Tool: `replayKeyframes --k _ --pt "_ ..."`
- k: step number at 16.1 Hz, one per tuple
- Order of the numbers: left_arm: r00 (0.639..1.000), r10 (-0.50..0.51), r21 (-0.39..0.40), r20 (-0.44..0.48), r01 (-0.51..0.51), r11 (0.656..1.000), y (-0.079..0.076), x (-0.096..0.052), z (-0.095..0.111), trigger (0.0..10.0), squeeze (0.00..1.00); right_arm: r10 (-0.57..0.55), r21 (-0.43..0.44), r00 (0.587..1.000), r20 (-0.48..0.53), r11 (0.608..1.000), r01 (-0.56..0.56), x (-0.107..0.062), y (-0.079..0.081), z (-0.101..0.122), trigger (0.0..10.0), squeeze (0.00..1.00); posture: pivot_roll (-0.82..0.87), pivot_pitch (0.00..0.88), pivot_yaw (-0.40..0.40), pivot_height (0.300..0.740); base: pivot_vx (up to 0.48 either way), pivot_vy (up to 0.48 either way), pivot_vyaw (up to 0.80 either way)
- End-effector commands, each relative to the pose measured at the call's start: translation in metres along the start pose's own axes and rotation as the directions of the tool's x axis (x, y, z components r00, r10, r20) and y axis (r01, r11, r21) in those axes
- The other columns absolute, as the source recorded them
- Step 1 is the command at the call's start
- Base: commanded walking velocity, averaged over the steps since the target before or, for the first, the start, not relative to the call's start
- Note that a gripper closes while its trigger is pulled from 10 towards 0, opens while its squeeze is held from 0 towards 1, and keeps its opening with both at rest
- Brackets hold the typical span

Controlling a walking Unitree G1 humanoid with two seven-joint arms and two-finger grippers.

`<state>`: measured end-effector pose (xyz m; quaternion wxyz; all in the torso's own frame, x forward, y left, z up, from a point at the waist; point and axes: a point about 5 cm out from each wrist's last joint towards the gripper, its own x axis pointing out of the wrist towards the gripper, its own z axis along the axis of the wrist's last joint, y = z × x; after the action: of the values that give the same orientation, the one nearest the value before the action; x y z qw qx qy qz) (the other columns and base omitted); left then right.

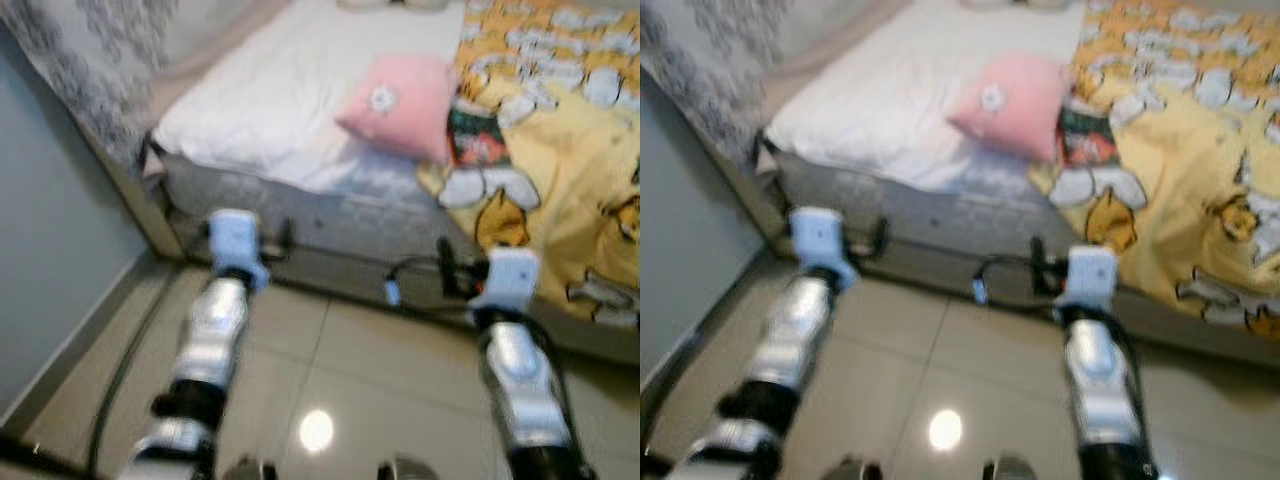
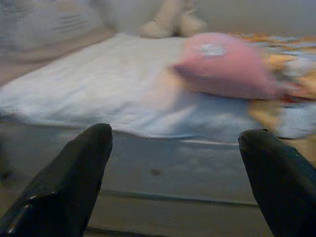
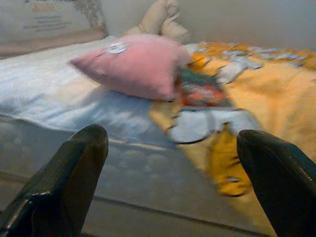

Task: Clean up the room

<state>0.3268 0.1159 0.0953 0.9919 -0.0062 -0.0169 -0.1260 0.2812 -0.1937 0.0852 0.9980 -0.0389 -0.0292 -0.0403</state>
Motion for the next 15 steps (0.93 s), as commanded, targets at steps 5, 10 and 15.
replayKeyframes --k 5,10,15 --pt "0.999 -0.007 0.001 0.032 0.007 1.000 0.005 0.005 0.008 10.0 0.00 0.032 -0.005 0.999 0.002 0.999 -0.032 0.002 0.009 0.001 10.0 0.00 -0.20 0.000 0.062 0.714 0.384 0.000 0.00" --pt "0.999 -0.023 0.004 0.030 0.023 1.000 0.003 0.007 0.008 10.0 0.00 0.027 0.002 1.000 -0.008 1.000 -0.027 0.003 0.010 -0.001 10.0 0.00 -0.20 0.000 0.062 0.714 0.480 0.000 0.00" --pt "0.999 -0.004 -0.002 0.049 0.004 1.000 0.003 0.013 0.014 10.0 0.00 0.018 -0.002 1.000 -0.002 1.000 -0.018 0.008 0.008 0.001 10.0 0.00 -0.21 0.000 0.055 0.714 0.480 0.000 0.00"
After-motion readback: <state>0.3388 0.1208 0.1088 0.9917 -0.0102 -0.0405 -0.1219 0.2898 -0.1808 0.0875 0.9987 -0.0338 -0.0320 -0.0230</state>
